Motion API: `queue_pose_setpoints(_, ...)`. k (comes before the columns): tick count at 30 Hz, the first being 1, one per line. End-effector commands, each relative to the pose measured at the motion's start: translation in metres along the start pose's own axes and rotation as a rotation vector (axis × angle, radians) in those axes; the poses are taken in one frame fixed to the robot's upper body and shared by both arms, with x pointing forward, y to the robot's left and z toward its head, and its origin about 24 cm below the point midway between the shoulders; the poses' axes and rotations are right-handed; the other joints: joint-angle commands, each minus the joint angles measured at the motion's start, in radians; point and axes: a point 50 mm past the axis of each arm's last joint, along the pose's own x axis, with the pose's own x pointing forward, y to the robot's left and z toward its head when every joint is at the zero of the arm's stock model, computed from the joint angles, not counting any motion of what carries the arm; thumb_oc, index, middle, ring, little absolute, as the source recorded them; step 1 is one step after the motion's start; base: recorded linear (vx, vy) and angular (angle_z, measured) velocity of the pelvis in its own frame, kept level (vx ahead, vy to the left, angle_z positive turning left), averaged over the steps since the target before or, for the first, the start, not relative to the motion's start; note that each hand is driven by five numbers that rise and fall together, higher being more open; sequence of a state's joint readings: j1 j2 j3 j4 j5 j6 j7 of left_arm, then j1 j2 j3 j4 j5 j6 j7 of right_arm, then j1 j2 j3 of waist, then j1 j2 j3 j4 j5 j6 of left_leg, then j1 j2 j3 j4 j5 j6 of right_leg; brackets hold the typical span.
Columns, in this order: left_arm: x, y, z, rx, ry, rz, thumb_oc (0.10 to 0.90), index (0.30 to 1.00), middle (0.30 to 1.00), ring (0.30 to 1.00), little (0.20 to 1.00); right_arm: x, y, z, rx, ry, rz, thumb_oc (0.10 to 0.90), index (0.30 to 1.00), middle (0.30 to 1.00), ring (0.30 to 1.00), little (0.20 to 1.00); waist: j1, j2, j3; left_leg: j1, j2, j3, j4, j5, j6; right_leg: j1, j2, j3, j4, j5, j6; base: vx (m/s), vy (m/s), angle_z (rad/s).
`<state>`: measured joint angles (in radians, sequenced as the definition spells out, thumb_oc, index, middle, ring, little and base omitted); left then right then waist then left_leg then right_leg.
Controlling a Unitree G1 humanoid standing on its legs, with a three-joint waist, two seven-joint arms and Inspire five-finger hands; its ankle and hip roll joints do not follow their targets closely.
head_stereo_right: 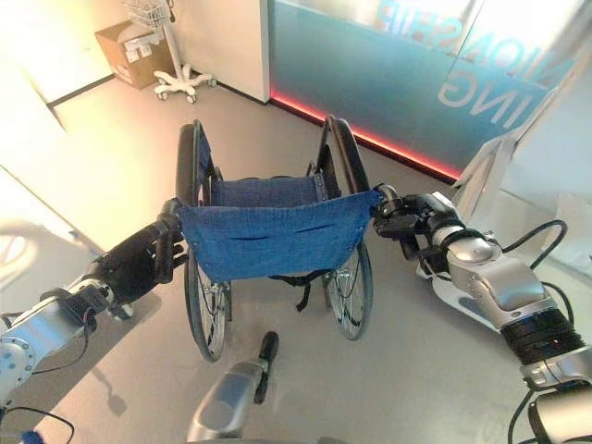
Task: Push the wheelchair next to the bed
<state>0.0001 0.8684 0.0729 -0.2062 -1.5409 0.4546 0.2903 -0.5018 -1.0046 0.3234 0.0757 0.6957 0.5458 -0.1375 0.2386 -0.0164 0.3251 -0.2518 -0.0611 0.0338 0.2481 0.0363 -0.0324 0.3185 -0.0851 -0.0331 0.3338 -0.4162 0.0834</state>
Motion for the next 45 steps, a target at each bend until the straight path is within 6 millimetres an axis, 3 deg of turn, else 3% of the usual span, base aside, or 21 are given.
queue_pose_setpoints(1,-0.018,-0.082,0.077,-0.044,-0.335,-0.488,0.400,0.300,0.300,0.300,0.300,-0.020,0.035,0.105,0.037,-0.580,0.241,0.400,0.300,0.300,0.300,0.300,0.003,-0.085,-0.216,0.031,-0.069,0.018,-0.100,0.066,0.069,-0.058,0.138,-0.120,0.122,0.338,0.027,0.57,0.156,0.12)
queue_pose_setpoints(2,-0.019,-0.080,0.086,-0.025,-0.353,-0.483,0.400,0.300,0.300,0.300,0.300,-0.019,0.034,0.108,0.043,-0.587,0.230,0.400,0.300,0.300,0.300,0.300,0.014,-0.103,-0.225,0.049,-0.099,-0.002,-0.101,0.051,0.091,-0.091,0.147,-0.103,0.263,0.469,0.089,0.39,0.102,0.31)
queue_pose_setpoints(3,-0.021,-0.079,0.091,-0.024,-0.363,-0.485,0.400,0.300,0.300,0.300,0.300,-0.019,0.033,0.110,0.043,-0.591,0.226,0.400,0.300,0.300,0.300,0.300,0.019,-0.100,-0.233,0.056,-0.100,-0.014,-0.103,0.049,0.098,-0.121,0.159,-0.095,0.309,0.524,0.106,0.36,0.087,0.37)
queue_pose_setpoints(6,-0.021,-0.075,0.101,-0.050,-0.375,-0.488,0.400,0.300,0.300,0.300,0.300,-0.017,0.037,0.115,0.033,-0.602,0.220,0.400,0.300,0.300,0.300,0.300,0.009,-0.087,-0.236,0.083,-0.111,-0.054,-0.092,0.032,0.105,-0.213,0.125,-0.102,0.319,0.504,0.093,0.35,0.064,0.06)
queue_pose_setpoints(9,-0.024,-0.076,0.103,-0.039,-0.381,-0.523,0.400,0.300,0.300,0.300,0.300,-0.022,0.032,0.120,-0.010,-0.620,0.173,0.400,0.300,0.300,0.300,0.300,0.004,-0.070,-0.218,0.074,-0.123,-0.086,-0.021,0.008,0.089,-0.241,0.077,-0.133,0.097,0.369,0.021,0.30,-0.051,-0.21)
queue_pose_setpoints(11,-0.026,-0.078,0.105,-0.033,-0.404,-0.539,0.400,0.300,0.300,0.300,0.300,-0.024,0.027,0.123,-0.018,-0.634,0.156,0.400,0.300,0.300,0.300,0.300,0.000,-0.061,-0.200,0.071,-0.121,-0.104,0.038,-0.004,0.077,-0.262,0.042,-0.143,-0.021,0.346,-0.004,0.24,-0.143,0.16)
queue_pose_setpoints(13,-0.027,-0.085,0.104,-0.017,-0.429,-0.571,0.400,0.300,0.300,0.300,0.300,-0.024,0.021,0.130,-0.028,-0.650,0.121,0.400,0.300,0.300,0.300,0.300,-0.021,-0.048,-0.158,0.103,-0.117,-0.142,0.114,-0.061,0.065,-0.316,-0.004,-0.116,-0.150,0.397,0.006,0.32,-0.228,0.37)
queue_pose_setpoints(17,-0.027,-0.092,0.101,0.010,-0.441,-0.582,0.400,0.300,0.300,0.300,0.300,-0.027,0.021,0.140,-0.019,-0.655,0.108,0.400,0.300,0.300,0.300,0.300,-0.048,-0.069,-0.117,0.176,-0.116,-0.185,0.183,-0.229,0.077,-0.424,-0.120,-0.033,-0.332,0.581,0.085,0.42,-0.298,0.69)
queue_pose_setpoints(20,-0.030,-0.090,0.100,0.017,-0.445,-0.569,0.400,0.300,0.300,0.300,0.300,-0.032,0.025,0.144,-0.008,-0.656,0.112,0.400,0.300,0.300,0.300,0.300,-0.056,-0.083,-0.102,0.229,-0.078,-0.227,0.217,-0.272,0.067,-0.468,-0.138,-0.010,-0.319,0.619,0.101,0.50,-0.413,0.80)
queue_pose_setpoints(22,-0.031,-0.086,0.100,0.008,-0.450,-0.566,0.400,0.300,0.300,0.300,0.300,-0.034,0.027,0.147,-0.009,-0.659,0.121,0.400,0.300,0.300,0.300,0.300,-0.055,-0.085,-0.119,0.243,-0.045,-0.240,0.230,-0.244,0.059,-0.451,-0.117,-0.024,-0.298,0.575,0.109,0.39,-0.306,0.92)
queue_pose_setpoints(25,-0.036,-0.080,0.098,-0.023,-0.450,-0.558,0.400,0.300,0.300,0.300,0.300,-0.034,0.027,0.150,-0.017,-0.648,0.150,0.400,0.300,0.300,0.300,0.300,-0.063,-0.085,-0.156,0.276,0.031,-0.235,0.302,-0.157,0.020,-0.438,-0.060,-0.039,-0.220,0.533,0.074,0.45,-0.304,0.85)
queue_pose_setpoints(27,-0.041,-0.076,0.093,-0.037,-0.455,-0.550,0.400,0.300,0.300,0.300,0.300,-0.034,0.029,0.147,-0.046,-0.644,0.165,0.400,0.300,0.300,0.300,0.300,-0.061,-0.085,-0.164,0.232,0.055,-0.202,0.500,-0.009,-0.007,-0.397,-0.032,-0.081,-0.223,0.511,0.019,0.35,-0.294,0.21)
queue_pose_setpoints(29,-0.043,-0.074,0.088,-0.047,-0.454,-0.549,0.400,0.300,0.300,0.300,0.300,-0.034,0.031,0.146,-0.054,-0.648,0.167,0.400,0.300,0.300,0.300,0.300,-0.056,-0.087,-0.157,0.162,0.034,-0.182,0.655,0.043,-0.014,-0.365,-0.012,-0.094,-0.230,0.493,-0.017,0.26,-0.242,0.20)
queue_pose_setpoints(31,-0.042,-0.073,0.083,-0.058,-0.459,-0.548,0.400,0.300,0.300,0.300,0.300,-0.037,0.034,0.148,-0.069,-0.659,0.172,0.400,0.300,0.300,0.300,0.300,-0.052,-0.081,-0.140,0.075,-0.006,-0.158,0.743,0.035,-0.007,-0.327,0.015,-0.108,-0.232,0.476,-0.047,0.27,-0.189,0.17)
queue_pose_setpoints(34,-0.040,-0.075,0.083,-0.074,-0.467,-0.537,0.400,0.300,0.300,0.300,0.300,-0.040,0.039,0.152,-0.089,-0.673,0.190,0.400,0.300,0.300,0.300,0.300,-0.041,-0.075,-0.128,0.045,-0.031,-0.145,0.649,0.007,0.006,-0.295,0.041,-0.110,-0.235,0.459,-0.053,0.30,-0.128,0.56)
queue_pose_setpoints(36,-0.038,-0.076,0.086,-0.081,-0.465,-0.519,0.400,0.300,0.300,0.300,0.300,-0.041,0.044,0.159,-0.098,-0.687,0.200,0.400,0.300,0.300,0.300,0.300,-0.030,-0.068,-0.131,0.046,-0.036,-0.128,0.444,0.007,0.011,-0.272,0.074,-0.116,-0.229,0.432,-0.055,0.38,-0.100,0.37)
queue_pose_setpoints(37,-0.034,-0.075,0.085,-0.081,-0.460,-0.505,0.400,0.300,0.300,0.300,0.300,-0.040,0.049,0.166,-0.092,-0.695,0.208,0.400,0.300,0.300,0.300,0.300,-0.013,-0.065,-0.129,0.069,-0.027,-0.100,0.216,0.037,0.005,-0.230,0.100,-0.133,-0.242,0.402,-0.060,0.39,-0.090,0.22)
queue_pose_setpoints(39,-0.031,-0.073,0.082,-0.081,-0.460,-0.502,0.400,0.300,0.300,0.300,0.300,-0.038,0.053,0.168,-0.091,-0.700,0.210,0.400,0.300,0.300,0.300,0.300,0.004,-0.059,-0.123,0.060,-0.033,-0.071,0.066,0.093,-0.012,-0.188,0.122,-0.152,-0.259,0.383,-0.067,0.37,-0.086,0.20)
queue_pose_setpoints(43,-0.027,-0.070,0.075,-0.070,-0.469,-0.513,0.400,0.300,0.300,0.300,0.300,-0.034,0.055,0.162,-0.081,-0.701,0.205,0.400,0.300,0.300,0.300,0.300,0.034,-0.039,-0.119,-0.004,-0.028,0.045,-0.153,0.216,-0.036,-0.118,0.180,-0.193,-0.259,0.334,-0.089,0.43,-0.101,0.15)
queue_pose_setpoints(44,-0.026,-0.071,0.074,-0.063,-0.467,-0.528,0.400,0.300,0.300,0.300,0.300,-0.030,0.054,0.157,-0.073,-0.693,0.196,0.400,0.300,0.300,0.300,0.300,0.041,-0.036,-0.120,-0.019,-0.026,0.116,-0.195,0.230,-0.034,-0.090,0.201,-0.219,-0.252,0.310,-0.097,0.46,-0.111,0.11)
queue_pose_setpoints(45,-0.026,-0.072,0.073,-0.060,-0.466,-0.532,0.400,0.300,0.300,0.300,0.300,-0.029,0.053,0.155,-0.071,-0.691,0.194,0.400,0.300,0.300,0.300,0.300,0.043,-0.037,-0.121,-0.020,-0.026,0.126,-0.199,0.228,-0.032,-0.085,0.204,-0.225,-0.250,0.302,-0.099,0.64,-0.106,0.11)
